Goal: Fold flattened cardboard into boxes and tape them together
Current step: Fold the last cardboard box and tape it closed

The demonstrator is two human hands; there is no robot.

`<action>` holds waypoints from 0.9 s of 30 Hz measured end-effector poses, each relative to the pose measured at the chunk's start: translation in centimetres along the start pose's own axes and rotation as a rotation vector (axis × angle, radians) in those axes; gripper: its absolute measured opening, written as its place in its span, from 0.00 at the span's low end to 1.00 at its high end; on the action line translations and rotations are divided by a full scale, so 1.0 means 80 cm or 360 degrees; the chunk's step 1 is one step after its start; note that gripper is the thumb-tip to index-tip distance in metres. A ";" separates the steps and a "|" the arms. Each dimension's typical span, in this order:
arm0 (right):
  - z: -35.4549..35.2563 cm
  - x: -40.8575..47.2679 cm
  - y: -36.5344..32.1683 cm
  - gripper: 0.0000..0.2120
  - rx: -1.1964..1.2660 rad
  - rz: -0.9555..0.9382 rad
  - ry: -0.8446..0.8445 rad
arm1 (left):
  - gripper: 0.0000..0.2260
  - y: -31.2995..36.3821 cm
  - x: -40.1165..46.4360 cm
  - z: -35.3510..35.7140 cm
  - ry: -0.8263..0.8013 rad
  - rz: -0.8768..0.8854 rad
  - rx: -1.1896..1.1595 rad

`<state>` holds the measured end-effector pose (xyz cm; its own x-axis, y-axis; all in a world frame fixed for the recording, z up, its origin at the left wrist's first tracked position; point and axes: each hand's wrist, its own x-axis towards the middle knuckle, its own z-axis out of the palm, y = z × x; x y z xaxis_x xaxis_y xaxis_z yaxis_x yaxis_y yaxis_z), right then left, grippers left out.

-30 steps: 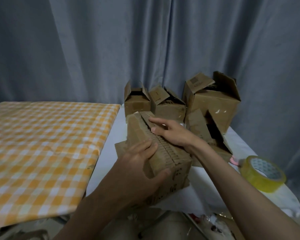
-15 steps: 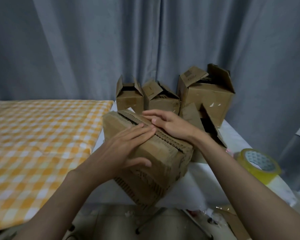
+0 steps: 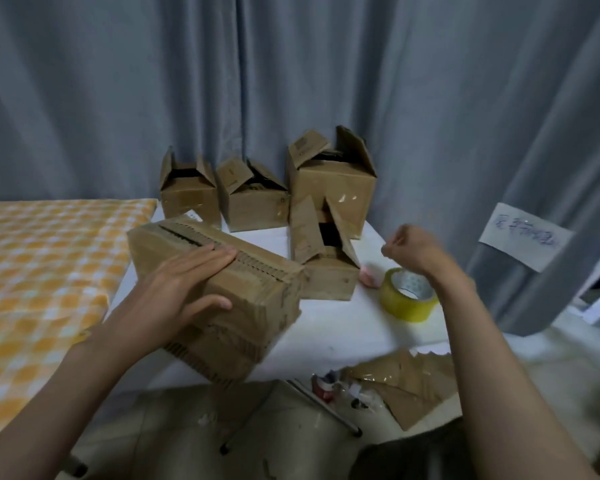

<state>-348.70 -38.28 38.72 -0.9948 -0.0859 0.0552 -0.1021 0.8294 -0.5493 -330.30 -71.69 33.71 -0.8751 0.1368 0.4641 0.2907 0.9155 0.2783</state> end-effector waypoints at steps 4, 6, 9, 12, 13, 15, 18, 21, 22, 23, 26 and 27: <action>0.007 -0.002 0.032 0.21 -0.0590 0.0129 -0.0454 | 0.34 0.005 -0.001 -0.001 -0.0022 -0.0035 0.0040; 0.013 -0.008 0.038 0.17 -0.0801 0.0092 -0.0640 | 0.34 0.010 -0.002 -0.001 -0.0009 -0.0063 0.0077; 0.020 -0.007 0.047 0.15 -0.0864 0.0117 -0.0693 | 0.34 0.019 -0.003 0.000 0.0060 -0.0074 0.0132; 0.017 0.000 0.046 0.18 -0.0717 0.0143 -0.0406 | 0.35 0.025 -0.004 0.001 0.0067 -0.0076 0.0192; 0.013 0.000 0.043 0.16 -0.0641 0.0135 -0.0285 | 0.36 0.027 -0.004 0.001 0.0055 -0.0091 0.0214; 0.003 -0.003 0.028 0.11 -0.0449 0.0048 -0.0017 | 0.36 0.033 -0.005 0.004 0.0050 -0.0122 0.0261; -0.005 -0.015 -0.012 0.07 -0.0046 -0.0218 0.0443 | 0.35 0.046 -0.002 0.011 0.0114 -0.0121 0.0302; 0.010 -0.039 -0.074 0.11 0.0342 -0.0534 0.0632 | 0.34 0.059 0.000 0.019 0.0243 -0.0106 0.0325; 0.019 -0.049 -0.095 0.12 0.0433 -0.0627 0.0641 | 0.33 0.063 0.001 0.023 0.0302 -0.0095 0.0340; 0.031 -0.059 -0.115 0.12 0.0497 -0.0718 0.0637 | 0.33 0.067 0.002 0.026 0.0360 -0.0086 0.0354; 0.075 -0.089 -0.165 0.09 0.0641 -0.0960 0.0489 | 0.31 0.079 0.004 0.037 0.0513 -0.0063 0.0335; 0.087 -0.097 -0.178 0.08 0.0696 -0.0988 0.0403 | 0.31 0.081 0.005 0.038 0.0525 -0.0065 0.0314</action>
<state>-339.52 -53.25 40.29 -0.7321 -0.2893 0.6167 -0.6794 0.3750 -0.6307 -329.91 -64.59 33.15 -0.7036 -0.0010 0.7106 0.1499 0.9773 0.1498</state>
